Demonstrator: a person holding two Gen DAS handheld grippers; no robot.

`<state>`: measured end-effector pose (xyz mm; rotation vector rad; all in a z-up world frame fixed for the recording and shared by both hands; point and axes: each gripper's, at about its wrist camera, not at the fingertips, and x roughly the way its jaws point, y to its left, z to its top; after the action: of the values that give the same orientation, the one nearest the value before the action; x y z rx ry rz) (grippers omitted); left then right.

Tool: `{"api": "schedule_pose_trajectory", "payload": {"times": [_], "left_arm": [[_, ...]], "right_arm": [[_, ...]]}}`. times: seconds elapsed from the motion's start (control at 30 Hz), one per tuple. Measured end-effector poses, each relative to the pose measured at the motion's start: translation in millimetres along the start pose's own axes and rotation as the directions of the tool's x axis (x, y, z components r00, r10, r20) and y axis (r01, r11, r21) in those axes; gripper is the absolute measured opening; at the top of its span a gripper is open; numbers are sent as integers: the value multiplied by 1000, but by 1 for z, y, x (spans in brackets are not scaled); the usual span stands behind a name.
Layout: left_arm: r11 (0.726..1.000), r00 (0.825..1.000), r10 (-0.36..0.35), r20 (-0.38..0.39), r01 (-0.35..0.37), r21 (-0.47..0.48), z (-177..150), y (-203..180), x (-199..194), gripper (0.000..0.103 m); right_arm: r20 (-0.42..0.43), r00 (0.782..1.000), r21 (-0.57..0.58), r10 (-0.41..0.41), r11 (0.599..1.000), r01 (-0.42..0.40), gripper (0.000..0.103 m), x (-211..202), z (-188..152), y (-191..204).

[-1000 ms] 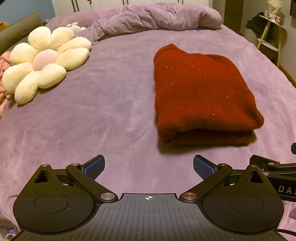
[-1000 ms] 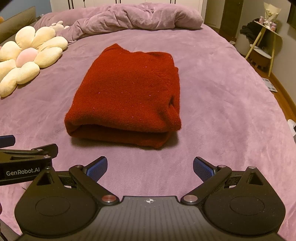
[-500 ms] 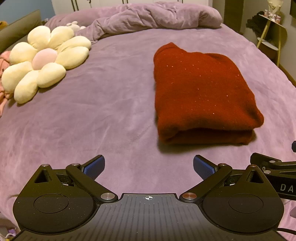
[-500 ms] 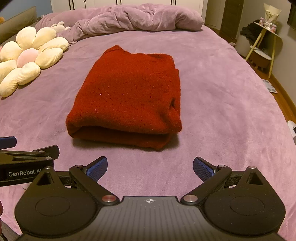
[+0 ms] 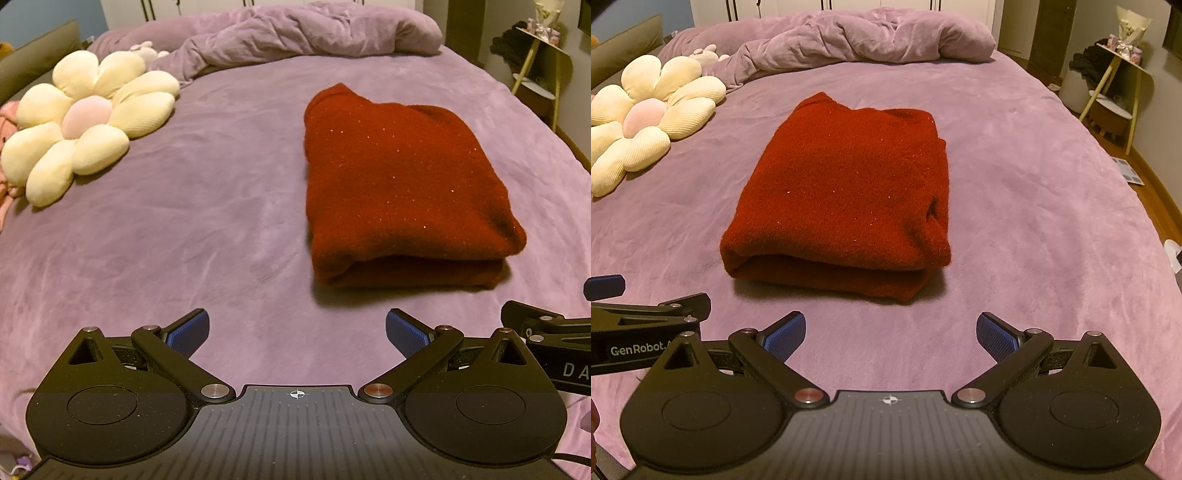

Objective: Fold small clothes

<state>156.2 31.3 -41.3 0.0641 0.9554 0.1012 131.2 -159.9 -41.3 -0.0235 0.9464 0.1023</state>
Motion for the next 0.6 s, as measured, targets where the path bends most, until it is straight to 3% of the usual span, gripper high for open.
{"api": "schedule_pose_trajectory", "payload": {"times": [0.6], "left_arm": [[1000,1000,-4,-4,4,-8,2,1,7,103]], "right_arm": [[-5,1000,5,-4,1000,4,99,4,4,-3]]}}
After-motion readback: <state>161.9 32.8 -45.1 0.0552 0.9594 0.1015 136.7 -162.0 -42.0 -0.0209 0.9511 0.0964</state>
